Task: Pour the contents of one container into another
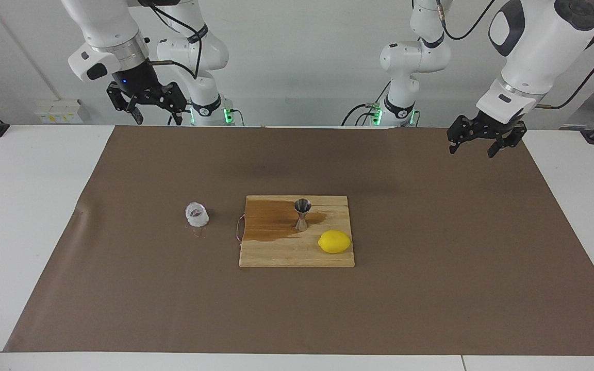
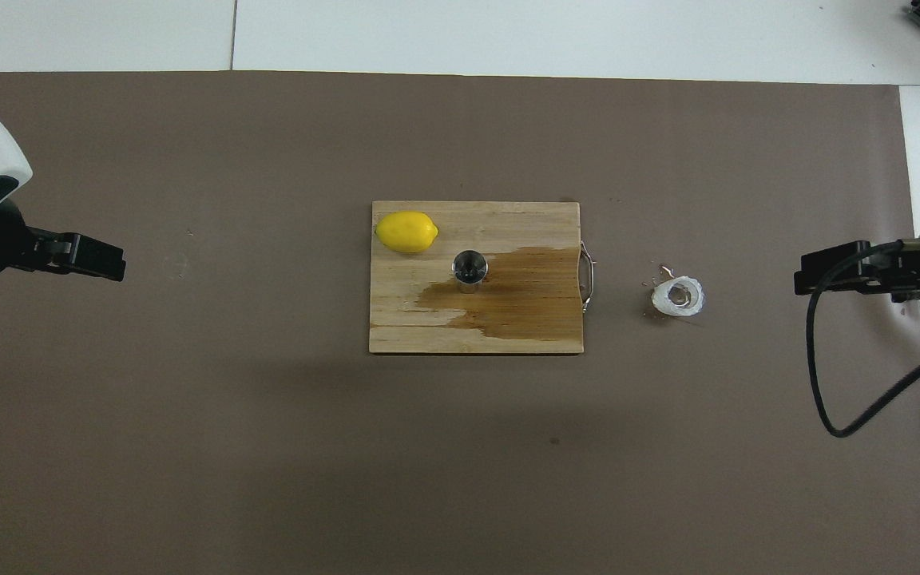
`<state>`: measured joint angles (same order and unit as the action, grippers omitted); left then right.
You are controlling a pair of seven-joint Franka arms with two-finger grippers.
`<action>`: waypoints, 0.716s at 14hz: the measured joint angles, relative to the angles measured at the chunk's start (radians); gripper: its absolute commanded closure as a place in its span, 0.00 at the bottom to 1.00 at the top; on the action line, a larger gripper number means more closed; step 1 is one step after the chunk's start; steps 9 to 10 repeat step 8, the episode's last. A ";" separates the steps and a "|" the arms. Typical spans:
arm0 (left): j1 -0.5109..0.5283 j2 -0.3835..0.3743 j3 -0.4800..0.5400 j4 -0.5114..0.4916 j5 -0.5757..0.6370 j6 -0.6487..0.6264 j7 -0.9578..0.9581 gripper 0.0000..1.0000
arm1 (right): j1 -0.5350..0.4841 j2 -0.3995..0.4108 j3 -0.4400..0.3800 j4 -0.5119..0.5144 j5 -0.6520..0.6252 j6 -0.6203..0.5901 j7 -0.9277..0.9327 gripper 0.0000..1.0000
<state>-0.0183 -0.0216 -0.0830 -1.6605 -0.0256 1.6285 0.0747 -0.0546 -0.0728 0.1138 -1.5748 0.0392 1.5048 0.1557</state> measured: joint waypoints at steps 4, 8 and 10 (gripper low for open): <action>0.000 0.000 0.000 0.000 0.000 0.000 0.000 0.00 | -0.008 0.041 -0.006 0.030 -0.014 0.007 -0.005 0.00; 0.000 0.000 0.000 0.000 0.000 0.000 0.000 0.00 | -0.009 0.061 -0.007 0.028 -0.018 0.037 -0.057 0.00; 0.000 0.000 0.000 0.000 0.000 0.000 0.000 0.00 | -0.009 0.061 -0.007 0.028 -0.018 0.037 -0.057 0.00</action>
